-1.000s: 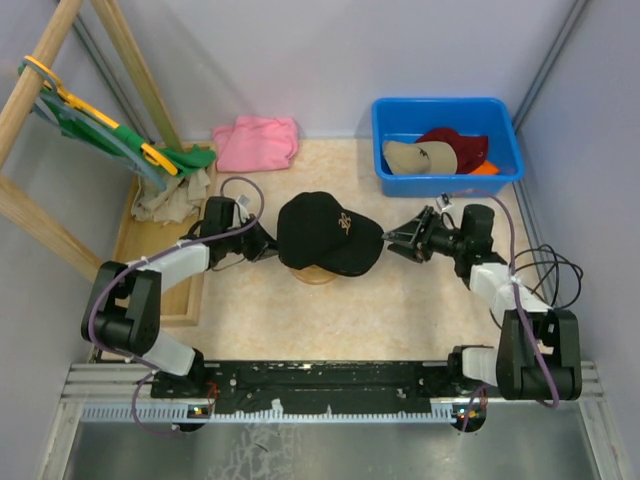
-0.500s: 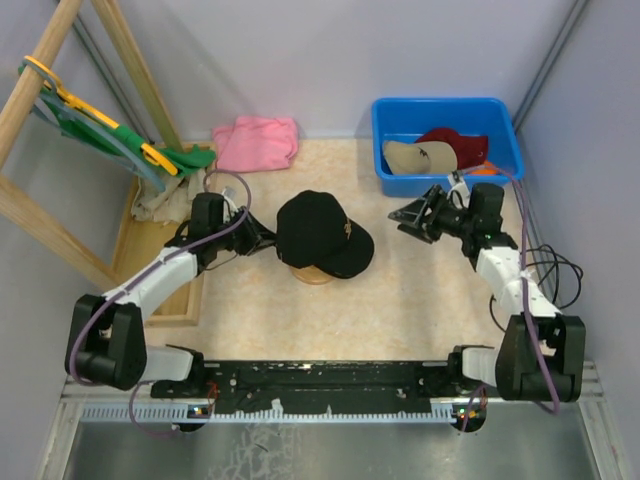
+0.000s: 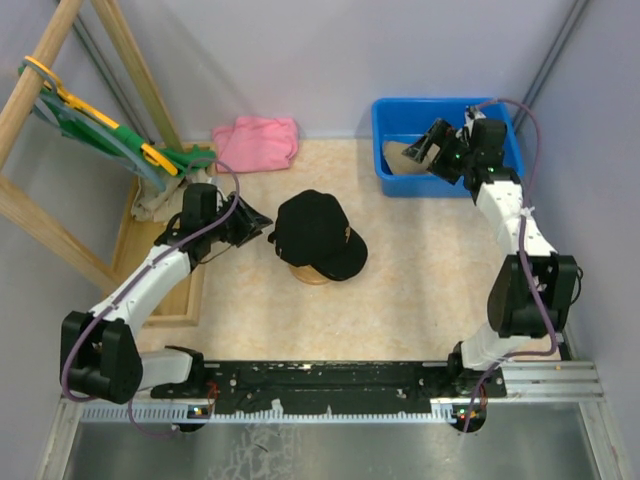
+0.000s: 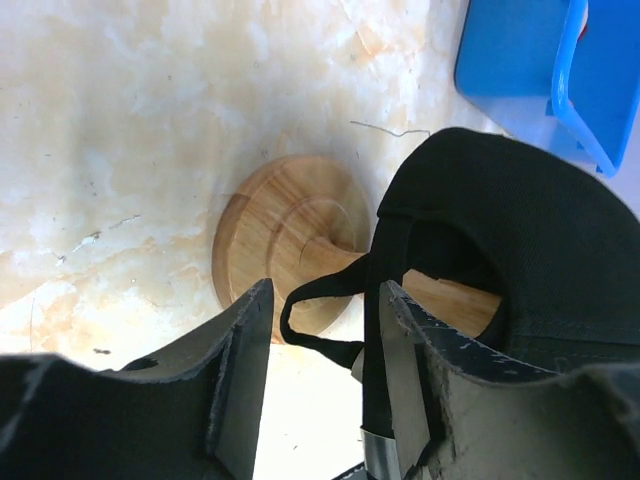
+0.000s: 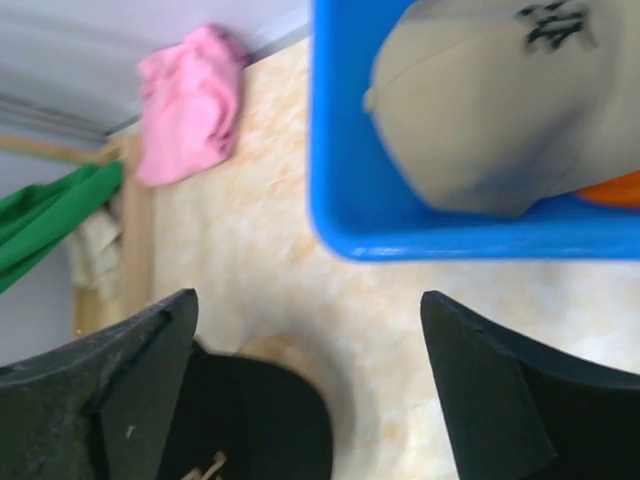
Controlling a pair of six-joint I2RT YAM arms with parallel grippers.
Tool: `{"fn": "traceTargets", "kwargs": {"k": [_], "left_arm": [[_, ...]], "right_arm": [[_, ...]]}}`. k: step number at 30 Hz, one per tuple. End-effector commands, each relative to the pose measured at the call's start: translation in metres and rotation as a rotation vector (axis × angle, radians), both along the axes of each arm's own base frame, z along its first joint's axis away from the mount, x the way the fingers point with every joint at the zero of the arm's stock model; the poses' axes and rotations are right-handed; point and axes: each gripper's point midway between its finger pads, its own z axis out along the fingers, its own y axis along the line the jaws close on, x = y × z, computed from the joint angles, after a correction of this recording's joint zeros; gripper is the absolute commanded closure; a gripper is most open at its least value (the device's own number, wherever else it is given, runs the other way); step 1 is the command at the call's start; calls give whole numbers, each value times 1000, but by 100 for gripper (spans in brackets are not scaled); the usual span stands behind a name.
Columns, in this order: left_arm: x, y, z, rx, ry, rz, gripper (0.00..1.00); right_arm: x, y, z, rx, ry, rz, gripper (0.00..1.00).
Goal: Stack the hats
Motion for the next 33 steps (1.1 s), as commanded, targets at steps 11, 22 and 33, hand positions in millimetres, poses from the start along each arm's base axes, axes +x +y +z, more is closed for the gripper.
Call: {"fn": "traceTargets", "kwargs": {"k": [11,22,33], "left_arm": [[21,18,21,44,-9,115,40],[21,36,11,70,7,165,40],[19,47,-2,70,47,186,40]], "right_arm": [[110,-39,-25,-625,4,-177,1],[154,-30,-81,-659,90,-162,1],[169,-14,-136,-600,163,-101,1]]}}
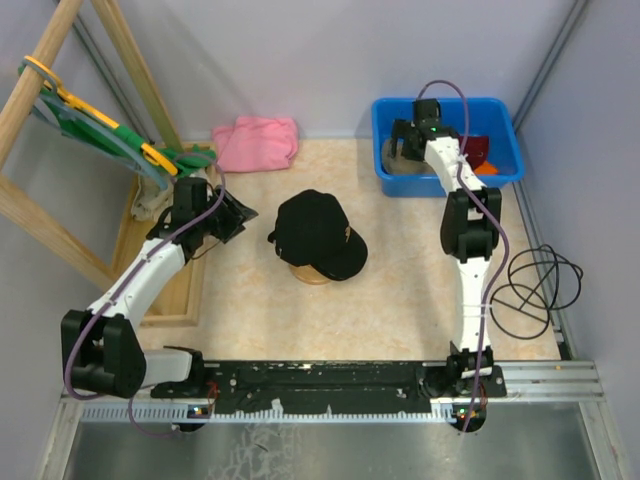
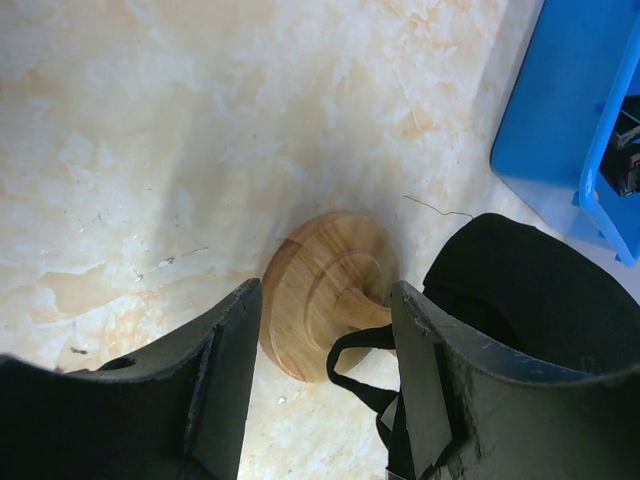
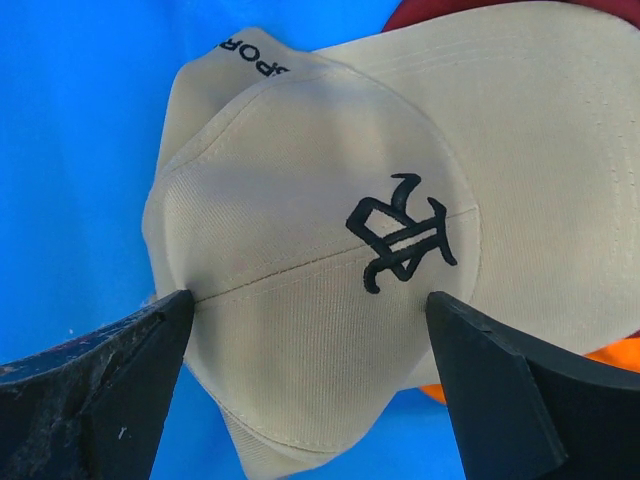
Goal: Stack the hats
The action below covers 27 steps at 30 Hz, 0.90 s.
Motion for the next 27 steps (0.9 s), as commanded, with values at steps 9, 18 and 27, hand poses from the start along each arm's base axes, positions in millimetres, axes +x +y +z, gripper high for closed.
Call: {"fn": "traceTargets", "kwargs": {"k": [9,18,27], "left_arm": [[0,10,2,27,5,12,41],[10,13,51,12,-93,18,41],[17,-16,153,-80,-352,-145,39]], "right_arm": [[15,-4,-1,8,-25,-44,54],[10,-17,43,28,-93,-78,100],[-35,-7,168,141,-278,-42,100]]}}
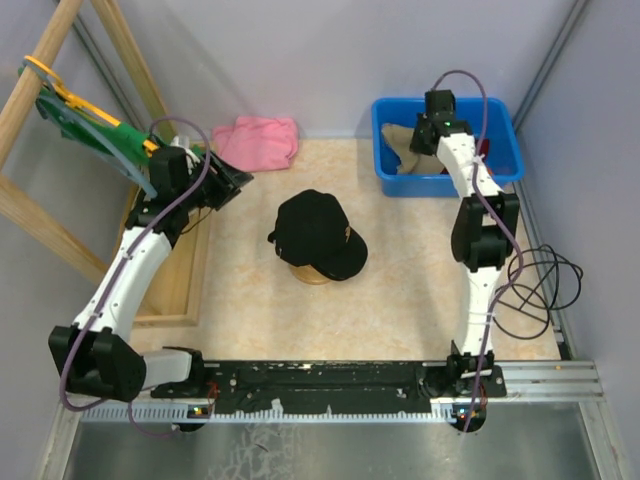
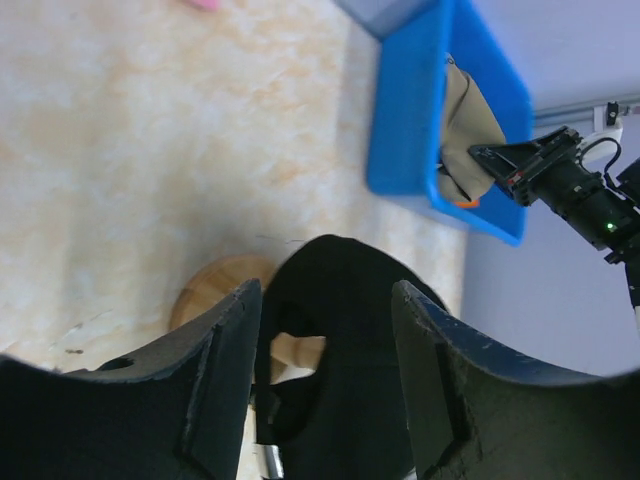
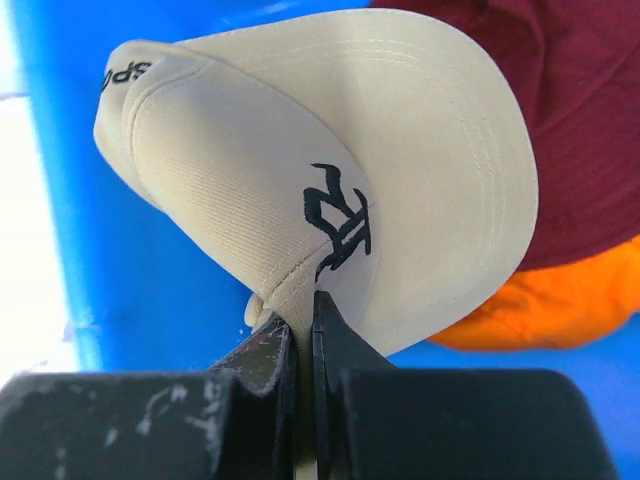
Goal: Stack the hats
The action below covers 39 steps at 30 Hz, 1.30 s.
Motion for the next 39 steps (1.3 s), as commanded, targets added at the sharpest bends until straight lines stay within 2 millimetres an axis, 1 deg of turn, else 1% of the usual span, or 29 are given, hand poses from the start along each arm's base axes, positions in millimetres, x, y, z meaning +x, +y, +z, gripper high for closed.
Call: {"fn": "traceTargets", "kwargs": {"k": [1,3,4,6,7,9,11,12,14,17,18,20,22,26,29,32,39], "left_arm": [[-7,-14,62,-51,-179,-100,38],[-10,-19,73,-79,-217,-130,37],[-14,-26,77,-106,-234,-168,37],[-19,-35,77,-146,-252,-218,36],[-21,-39,74,-168,-253,-240,36],[-25,-49,70,-213,-266,-295,35],[-28,-57,69,-254,-279,-341,35],[-30,-62,71,-272,-298,-370,35],[-34,-71,80,-302,-331,-418,34],[-38,-85,98,-338,-389,-481,33],[-38,-89,102,-355,-392,-496,32],[-40,-97,114,-390,-409,-530,31],[-42,-102,127,-416,-437,-551,31],[-47,-113,152,-434,-499,-588,28],[-52,-127,167,-439,-550,-630,26],[-57,-144,175,-443,-577,-673,25],[-62,-176,167,-463,-557,-711,24]], "right_arm": [[-22,2,145,81,-279,4,100],[-35,3,167,95,-310,9,100],[-42,4,176,107,-319,14,100],[-55,8,194,141,-343,30,100],[-65,12,208,167,-366,44,100],[-81,19,224,217,-388,71,100],[-99,32,244,282,-413,124,100],[-108,39,252,321,-416,149,100],[-132,56,275,414,-438,227,100],[-165,84,297,587,-436,356,100],[-176,93,302,641,-426,398,100],[-197,110,305,754,-379,487,100],[-218,123,305,854,-325,548,100],[-252,140,302,1033,-246,636,100],[-270,148,305,1147,-216,657,100],[-274,150,298,1177,-192,639,100],[-275,157,302,1163,-204,617,100]]}}
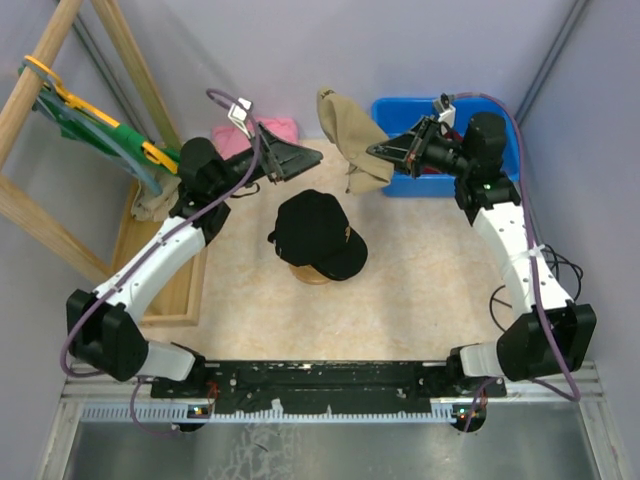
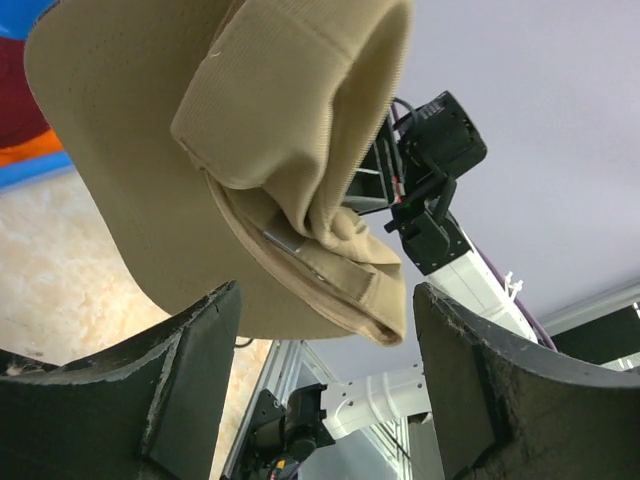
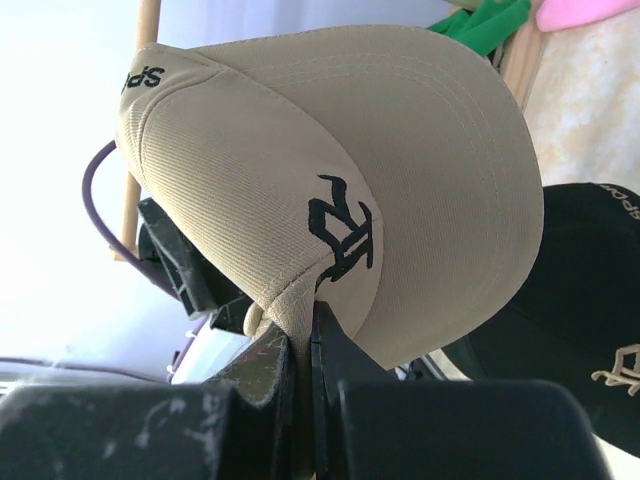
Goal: Stack the hats
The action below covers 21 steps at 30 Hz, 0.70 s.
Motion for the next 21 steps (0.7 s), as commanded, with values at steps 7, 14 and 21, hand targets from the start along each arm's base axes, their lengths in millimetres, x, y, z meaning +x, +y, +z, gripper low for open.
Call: {"fn": "traceTargets", "kwargs": {"k": [7,14,21], "left_arm": [[-3,-31,12,-31,-54,-24,24],[-2,-42,8,-38,-38,-34,23],[2,-50,1,-49,-7,-42,76]], "right_arm": [[-20,22,36,-21,-126,23,100],[-16,41,15,-83,-100,36,100],[-16,47,6,-147,-110,41,98]]}}
